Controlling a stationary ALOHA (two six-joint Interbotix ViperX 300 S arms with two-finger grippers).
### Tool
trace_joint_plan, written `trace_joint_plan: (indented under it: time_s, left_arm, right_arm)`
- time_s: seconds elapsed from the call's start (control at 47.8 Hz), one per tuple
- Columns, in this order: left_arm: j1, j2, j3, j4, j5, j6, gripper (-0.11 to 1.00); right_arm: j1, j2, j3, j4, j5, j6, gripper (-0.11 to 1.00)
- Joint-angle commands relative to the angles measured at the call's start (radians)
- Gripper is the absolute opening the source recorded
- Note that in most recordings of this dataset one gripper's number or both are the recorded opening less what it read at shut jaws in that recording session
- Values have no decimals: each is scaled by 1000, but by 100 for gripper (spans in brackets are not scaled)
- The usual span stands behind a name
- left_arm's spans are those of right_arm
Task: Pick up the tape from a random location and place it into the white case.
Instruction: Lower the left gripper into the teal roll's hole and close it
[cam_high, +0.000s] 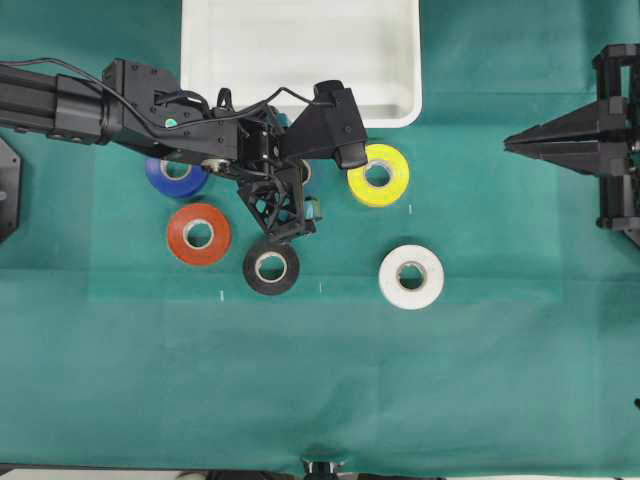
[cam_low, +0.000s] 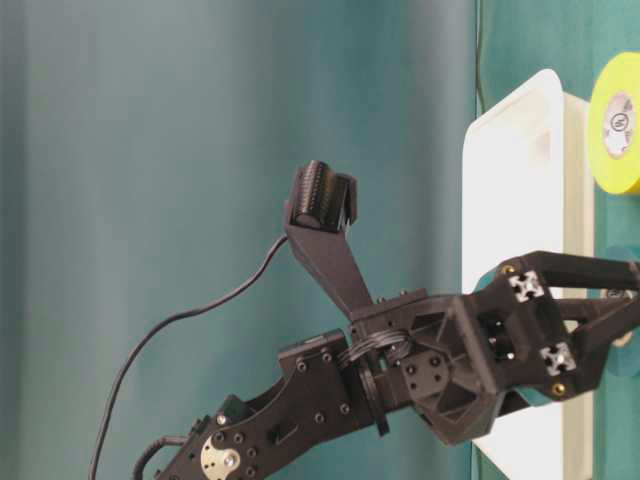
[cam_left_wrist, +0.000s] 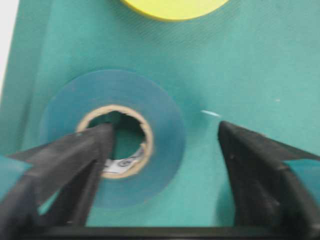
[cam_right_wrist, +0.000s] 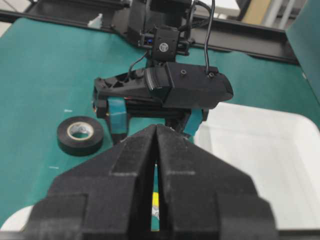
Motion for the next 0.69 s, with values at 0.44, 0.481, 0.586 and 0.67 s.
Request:
trace_joint_plan:
  time_s: [0.44, 0.481, 0.586, 0.67]
  left_arm:
    - [2, -12, -23, 0, 2, 2, 21]
    - [0, -12, -23, 0, 2, 2, 21]
    - [-2, -12, -23, 0, 2, 2, 21]
    - [-3, -14, -25, 0, 3, 0, 21]
  right_arm:
    - [-2, 5, -18, 0, -5, -2, 0]
    - [-2, 5, -18, 0, -3, -2, 0]
    - [-2, 5, -18, 0, -3, -2, 0]
    - [-3, 5, -18, 0, -3, -2, 0]
